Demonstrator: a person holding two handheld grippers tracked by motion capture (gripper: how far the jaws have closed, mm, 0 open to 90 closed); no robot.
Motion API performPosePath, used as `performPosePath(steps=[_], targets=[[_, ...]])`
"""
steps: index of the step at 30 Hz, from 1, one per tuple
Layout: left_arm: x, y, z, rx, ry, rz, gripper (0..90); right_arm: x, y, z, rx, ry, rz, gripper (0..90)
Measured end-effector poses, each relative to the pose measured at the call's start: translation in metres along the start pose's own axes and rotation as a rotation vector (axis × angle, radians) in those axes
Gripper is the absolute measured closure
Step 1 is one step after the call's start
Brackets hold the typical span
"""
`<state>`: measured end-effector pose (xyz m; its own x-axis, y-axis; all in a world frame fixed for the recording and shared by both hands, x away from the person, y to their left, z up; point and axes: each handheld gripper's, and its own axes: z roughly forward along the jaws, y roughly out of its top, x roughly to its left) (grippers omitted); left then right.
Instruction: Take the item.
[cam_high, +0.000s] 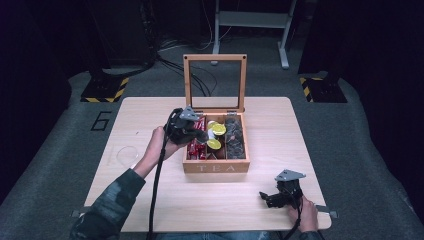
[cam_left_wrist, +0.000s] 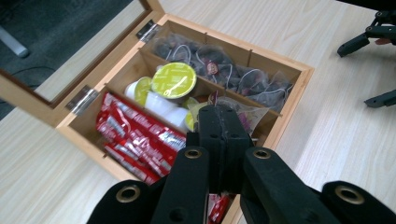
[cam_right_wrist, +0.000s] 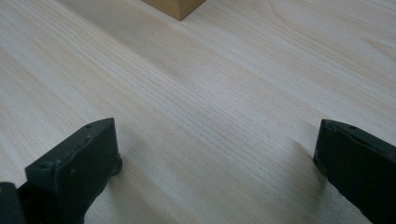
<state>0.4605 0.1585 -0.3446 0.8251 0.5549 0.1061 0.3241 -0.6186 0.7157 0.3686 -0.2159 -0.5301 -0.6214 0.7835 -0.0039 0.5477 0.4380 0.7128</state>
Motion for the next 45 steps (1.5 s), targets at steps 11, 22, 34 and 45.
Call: performPosePath(steps=[11,22,34,45], targets=[[0.016,-0.024,-0.031,-0.008,0.052,-0.043,89.7,0.000,0.000,0.000,0.000,0.000,0.000,0.0],[0.028,-0.044,-0.051,-0.011,0.100,-0.089,89.7,0.000,0.000,0.000,0.005,0.002,-0.001,0.0],[0.041,-0.063,-0.072,-0.010,0.142,-0.118,89.7,0.000,0.000,0.000,-0.001,0.000,0.000,0.0],[0.051,-0.082,-0.089,-0.030,0.183,-0.174,89.7,0.000,0.000,0.000,-0.002,-0.001,0.001,0.0]])
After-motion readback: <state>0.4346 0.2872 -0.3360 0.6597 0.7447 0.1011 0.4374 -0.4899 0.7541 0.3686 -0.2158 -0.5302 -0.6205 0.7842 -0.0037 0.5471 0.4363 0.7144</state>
